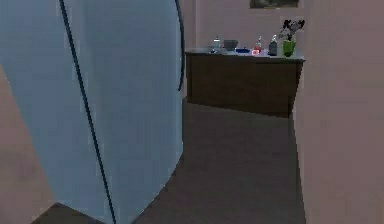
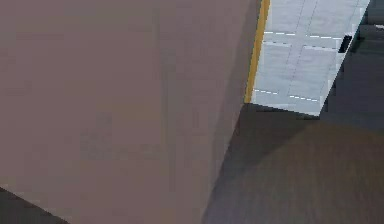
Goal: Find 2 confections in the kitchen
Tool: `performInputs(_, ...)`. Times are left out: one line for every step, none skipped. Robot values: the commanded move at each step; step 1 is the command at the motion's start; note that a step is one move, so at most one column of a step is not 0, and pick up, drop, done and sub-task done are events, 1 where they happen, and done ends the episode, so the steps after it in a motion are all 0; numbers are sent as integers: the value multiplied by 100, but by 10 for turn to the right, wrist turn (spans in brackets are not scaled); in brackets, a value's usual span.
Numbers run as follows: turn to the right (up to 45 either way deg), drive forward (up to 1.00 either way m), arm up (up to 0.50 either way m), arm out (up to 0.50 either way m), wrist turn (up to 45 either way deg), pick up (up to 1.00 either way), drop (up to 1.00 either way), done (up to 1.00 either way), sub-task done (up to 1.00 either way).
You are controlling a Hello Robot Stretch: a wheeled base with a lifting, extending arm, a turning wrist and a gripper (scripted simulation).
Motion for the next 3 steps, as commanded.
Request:
performInputs(-450,0,0,0,0,0,0,0,0)
performInputs(-450,0,0,0,0,0,0,0,0)
performInputs(-210,0,0,0,0,0,0,0,0)
